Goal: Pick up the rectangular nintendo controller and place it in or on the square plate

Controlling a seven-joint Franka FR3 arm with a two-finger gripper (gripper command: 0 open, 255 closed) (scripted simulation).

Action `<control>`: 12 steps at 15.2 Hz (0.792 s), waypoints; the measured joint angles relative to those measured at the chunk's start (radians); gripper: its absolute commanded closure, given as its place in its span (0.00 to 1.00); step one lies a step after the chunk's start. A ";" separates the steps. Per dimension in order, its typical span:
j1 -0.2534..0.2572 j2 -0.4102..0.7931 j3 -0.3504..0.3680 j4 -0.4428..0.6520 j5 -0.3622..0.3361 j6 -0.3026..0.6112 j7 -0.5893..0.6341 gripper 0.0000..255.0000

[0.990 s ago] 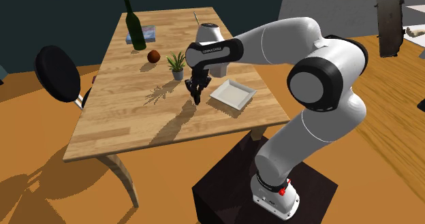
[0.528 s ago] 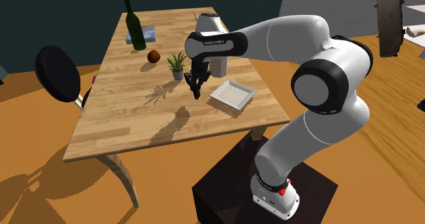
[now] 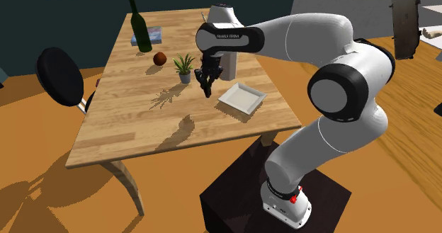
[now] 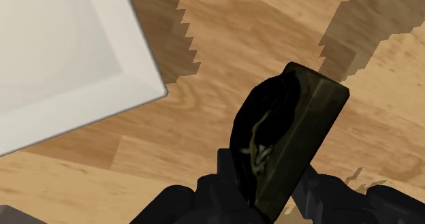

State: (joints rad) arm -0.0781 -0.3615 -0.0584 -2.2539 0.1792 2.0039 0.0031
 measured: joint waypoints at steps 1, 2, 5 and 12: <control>-0.009 -0.012 -0.015 -0.009 -0.004 -0.006 -0.021 1.00; -0.018 -0.036 -0.028 -0.026 -0.010 -0.017 -0.037 1.00; -0.047 -0.080 -0.076 -0.057 -0.030 -0.040 -0.100 1.00; -0.118 -0.143 -0.196 -0.086 -0.087 -0.097 -0.250 1.00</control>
State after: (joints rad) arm -0.1965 -0.5049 -0.2543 -2.3395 0.0923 1.9064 -0.2474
